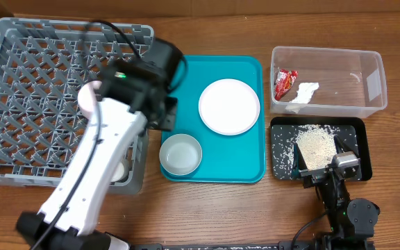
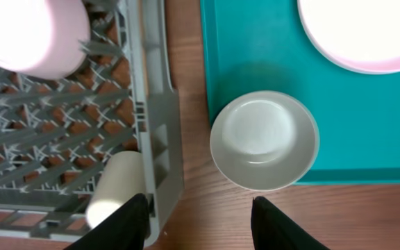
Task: Sort waste into correct bins and load items into the dishwasher
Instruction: 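Reach the left gripper to the small white bowl and grasp its rim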
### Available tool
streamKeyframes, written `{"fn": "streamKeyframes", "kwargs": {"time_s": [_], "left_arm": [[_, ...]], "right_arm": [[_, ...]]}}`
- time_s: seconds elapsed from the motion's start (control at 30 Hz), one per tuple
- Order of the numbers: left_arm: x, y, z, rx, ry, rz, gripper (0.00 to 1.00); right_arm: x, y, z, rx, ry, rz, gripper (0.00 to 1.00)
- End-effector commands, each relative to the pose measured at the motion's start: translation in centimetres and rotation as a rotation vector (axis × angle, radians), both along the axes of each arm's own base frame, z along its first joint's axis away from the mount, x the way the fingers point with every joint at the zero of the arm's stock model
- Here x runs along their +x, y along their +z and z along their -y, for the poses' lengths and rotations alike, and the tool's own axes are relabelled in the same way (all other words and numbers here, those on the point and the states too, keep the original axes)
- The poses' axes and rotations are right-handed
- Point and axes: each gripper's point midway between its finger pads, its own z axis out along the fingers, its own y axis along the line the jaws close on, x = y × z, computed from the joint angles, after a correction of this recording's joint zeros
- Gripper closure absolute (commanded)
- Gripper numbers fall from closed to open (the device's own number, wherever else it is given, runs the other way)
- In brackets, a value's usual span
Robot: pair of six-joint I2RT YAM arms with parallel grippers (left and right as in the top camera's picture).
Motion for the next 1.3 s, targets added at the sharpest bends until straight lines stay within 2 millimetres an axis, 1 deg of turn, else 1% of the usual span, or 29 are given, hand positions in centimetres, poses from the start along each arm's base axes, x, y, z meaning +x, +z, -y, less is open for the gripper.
{"fn": "streamKeyframes", "kwargs": {"time_s": [0.0,0.07,0.1,0.2,0.23,0.27,0.33,0.37,0.4,0.47,0.5,0.57,0.67,0.77,0.87,0.93,1.0,1.1,1.17,1.2,1.27], "left_arm": [[-1.1,-4.4,0.5,0.055,0.026,-0.065,0.54],[-1.9,-6.4,1.5,0.046,-0.002,-0.094,0.58],[-2.2,-7.3,1.3,0.077,-0.010,-0.095,0.57],[-2.3,-8.7,-1.3,0.229,0.098,-0.035,0.55],[-2.3,-9.5,-2.1,0.255,0.130,-0.021,0.55],[-2.3,-10.0,-2.2,0.250,0.132,-0.022,0.56],[-2.4,-11.3,-1.8,0.213,0.115,-0.040,0.58],[-2.4,-12.8,-0.7,0.147,0.069,-0.061,0.59],[-2.5,-13.5,-0.1,0.117,0.051,-0.069,0.59],[-2.7,-14.7,0.2,0.094,0.042,-0.076,0.59],[-2.8,-15.3,0.3,0.082,0.042,-0.080,0.62],[-2.8,-15.6,0.7,0.061,0.033,-0.085,0.72],[-2.3,-15.1,2.8,0.002,-0.078,-0.077,0.75],[-2.0,-13.7,4.6,-0.018,-0.126,-0.053,0.74],[-2.1,-12.4,7.6,-0.056,-0.201,-0.017,0.70],[-2.5,-12.3,9.2,-0.069,-0.249,0.002,0.65],[-3.1,-12.6,10.5,-0.068,-0.300,0.006,0.64],[-3.6,-13.4,11.4,-0.057,-0.327,-0.008,0.64],[-3.6,-14.0,11.4,-0.051,-0.328,-0.022,0.65],[-3.7,-14.3,11.4,-0.047,-0.328,-0.031,0.66],[-3.9,-14.8,11.2,-0.034,-0.327,-0.049,0.71]], "right_arm": [[0.0,-0.1,0.2,-0.001,-0.006,0.007,0.00],[0.0,-0.1,0.2,-0.001,-0.006,0.007,0.00],[0.0,-0.1,0.2,0.000,-0.006,0.007,0.00],[0.0,-0.1,0.2,0.000,-0.006,0.007,0.00],[0.0,-0.1,0.2,0.000,-0.006,0.007,0.00],[0.0,-0.1,0.2,0.000,-0.006,0.007,0.00],[0.0,-0.1,0.2,0.000,-0.006,0.007,0.00],[0.0,-0.1,0.2,-0.001,-0.006,0.007,0.00],[0.0,-0.1,0.2,0.000,-0.006,0.007,0.00],[0.0,-0.1,0.2,-0.001,-0.006,0.007,0.00],[0.0,-0.1,0.2,0.000,-0.006,0.007,0.00],[0.0,-0.1,0.2,-0.001,-0.006,0.007,0.00],[0.0,-0.1,0.2,0.000,-0.006,0.007,0.00],[0.0,-0.1,0.2,-0.001,-0.006,0.007,0.00],[0.0,-0.1,0.2,0.000,-0.006,0.007,0.00],[0.0,-0.1,0.2,-0.001,-0.006,0.007,0.00],[0.0,-0.1,0.2,0.000,-0.006,0.007,0.00],[0.0,-0.1,0.2,0.000,-0.006,0.007,0.00],[0.0,-0.1,0.2,0.000,-0.006,0.007,0.00],[0.0,-0.1,0.2,-0.001,-0.006,0.007,0.00],[0.0,-0.1,0.2,0.000,-0.006,0.007,0.00]]}}
